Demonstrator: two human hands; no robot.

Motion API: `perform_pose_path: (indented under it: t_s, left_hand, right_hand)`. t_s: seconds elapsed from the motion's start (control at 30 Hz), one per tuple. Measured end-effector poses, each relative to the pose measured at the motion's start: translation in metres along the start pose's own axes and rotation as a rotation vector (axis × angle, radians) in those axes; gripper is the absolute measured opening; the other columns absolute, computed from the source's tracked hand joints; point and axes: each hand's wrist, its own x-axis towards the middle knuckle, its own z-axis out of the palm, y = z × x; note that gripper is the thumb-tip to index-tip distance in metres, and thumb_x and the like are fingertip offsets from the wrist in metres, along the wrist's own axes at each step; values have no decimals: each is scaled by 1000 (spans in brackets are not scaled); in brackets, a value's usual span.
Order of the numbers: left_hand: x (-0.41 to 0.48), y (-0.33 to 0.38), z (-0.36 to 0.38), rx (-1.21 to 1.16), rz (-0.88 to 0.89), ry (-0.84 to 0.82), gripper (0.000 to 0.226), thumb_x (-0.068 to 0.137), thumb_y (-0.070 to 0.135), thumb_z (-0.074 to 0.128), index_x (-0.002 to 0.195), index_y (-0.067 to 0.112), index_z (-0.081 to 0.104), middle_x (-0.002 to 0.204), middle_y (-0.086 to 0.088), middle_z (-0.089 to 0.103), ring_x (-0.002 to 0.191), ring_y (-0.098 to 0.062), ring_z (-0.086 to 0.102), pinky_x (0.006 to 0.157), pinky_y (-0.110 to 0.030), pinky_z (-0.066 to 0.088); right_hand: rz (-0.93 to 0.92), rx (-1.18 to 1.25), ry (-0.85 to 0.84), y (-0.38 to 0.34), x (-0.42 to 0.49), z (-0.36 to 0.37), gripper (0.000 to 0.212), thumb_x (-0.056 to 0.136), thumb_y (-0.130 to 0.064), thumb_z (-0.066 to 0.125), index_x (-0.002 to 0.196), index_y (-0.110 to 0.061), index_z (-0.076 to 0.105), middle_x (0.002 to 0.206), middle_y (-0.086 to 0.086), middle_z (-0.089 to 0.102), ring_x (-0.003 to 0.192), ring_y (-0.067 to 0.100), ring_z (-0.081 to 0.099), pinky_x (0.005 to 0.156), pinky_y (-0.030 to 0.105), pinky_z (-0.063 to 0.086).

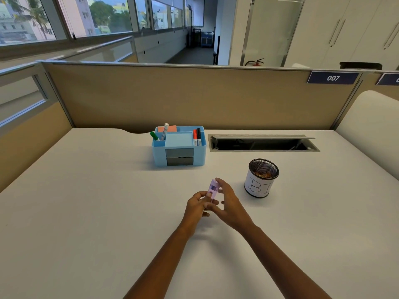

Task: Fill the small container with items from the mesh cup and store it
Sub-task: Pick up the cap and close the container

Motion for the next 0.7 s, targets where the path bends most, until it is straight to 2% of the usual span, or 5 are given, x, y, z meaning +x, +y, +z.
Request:
perform_pose_path:
  t_s: [0.07,0.13,0.33,0.5,0.7]
  left_hand:
    - [-3,-1,-2,-54,-15,-33,20,93,30,45,107,18,53,91,-3,67,71,-13,65,59,-19,56]
    - [-4,-3,-4,-82,-40,-59,21,93,29,45,108,17,53,94,-6,67,74,-17,65,62,-23,57]
    - [-8,-4,-1,-67,-30,-125,16,94,28,41,102,21,53,100,-7,65,76,-17,66,72,-25,54]
    - [-8,-3,0,-55,-28,-148,18,95,28,40,104,19,52,99,-6,64,74,-15,65,65,-19,56]
    - [-7,-4,2,7,-16,-161,19,95,28,37,106,19,51,102,-5,62,78,-14,63,63,-16,55]
  right_hand:
    - [-24,-70,-60,3,0,-4,87,72,-31,73,138,-18,18,148,5,31,130,22,37,105,31,34]
    - [-38,-178,-108,5,-1,-5,96,67,-36,76,139,-18,15,150,4,28,132,22,34,105,32,34]
    - [-172,-389,23,5,-3,-6,80,72,-38,71,134,-11,28,140,9,42,122,26,45,97,35,43]
    - [-166,-449,6,3,-1,-10,85,69,-44,72,134,-12,29,141,8,42,123,24,43,99,33,40]
    - [-201,-500,11,4,-1,-11,84,66,-46,73,131,-11,34,135,9,49,120,25,46,97,33,40]
